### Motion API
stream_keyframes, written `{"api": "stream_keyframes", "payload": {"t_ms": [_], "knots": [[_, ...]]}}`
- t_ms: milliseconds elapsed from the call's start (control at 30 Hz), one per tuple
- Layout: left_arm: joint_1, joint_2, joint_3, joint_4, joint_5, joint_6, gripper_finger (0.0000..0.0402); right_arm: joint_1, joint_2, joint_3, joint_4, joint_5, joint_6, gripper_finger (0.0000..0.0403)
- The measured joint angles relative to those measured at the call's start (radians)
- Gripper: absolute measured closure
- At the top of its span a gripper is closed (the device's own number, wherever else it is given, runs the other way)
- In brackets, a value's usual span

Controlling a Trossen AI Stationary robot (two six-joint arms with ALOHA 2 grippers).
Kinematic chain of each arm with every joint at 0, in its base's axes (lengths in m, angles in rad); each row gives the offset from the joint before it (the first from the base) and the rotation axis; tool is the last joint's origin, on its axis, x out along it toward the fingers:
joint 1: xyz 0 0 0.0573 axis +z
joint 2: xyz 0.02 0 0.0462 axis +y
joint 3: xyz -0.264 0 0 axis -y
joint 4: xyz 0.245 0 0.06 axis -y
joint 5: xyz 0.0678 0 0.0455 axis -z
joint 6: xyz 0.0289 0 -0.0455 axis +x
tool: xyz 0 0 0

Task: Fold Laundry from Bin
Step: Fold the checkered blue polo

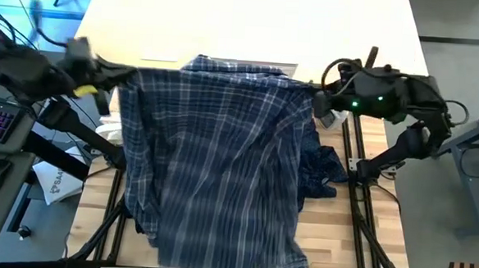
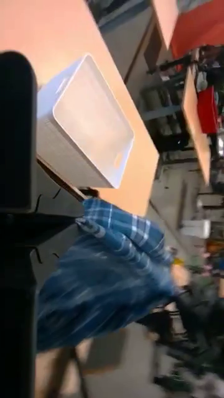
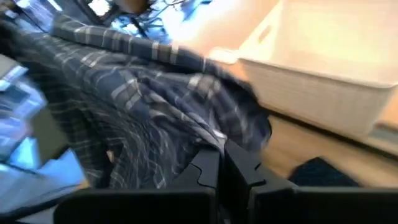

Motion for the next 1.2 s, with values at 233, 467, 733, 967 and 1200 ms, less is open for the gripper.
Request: {"api": "stream_keyframes", "payload": {"t_ms": [233,467,733,967,1200], "knots": [[0.001,0.076,-0.012,0.112,0.456,-0.023,0.0402,-0.014,-0.020,0.024,0.108,-0.571,-0.221,0.0402],[0.001,0.099,-0.012,0.475,0.934,-0.183,0.0401,0.153,-0.035,0.026,0.660,-1.155,-0.169,0.0402],[0.049,0.066,-0.011,0.497,0.659,-0.004,0.0401,0.113,-0.119,0.044,0.837,-0.908,-0.349,0.0402],[0.229,0.065,-0.011,0.052,0.136,-0.131,0.0402,-0.119,-0.154,0.016,0.146,-0.387,-0.178,0.0403],[0.426,0.111,-0.089,-0.059,0.000,-0.018,0.0402,-0.322,-0.073,-0.141,0.002,-0.313,-0.305,0.0403]]}}
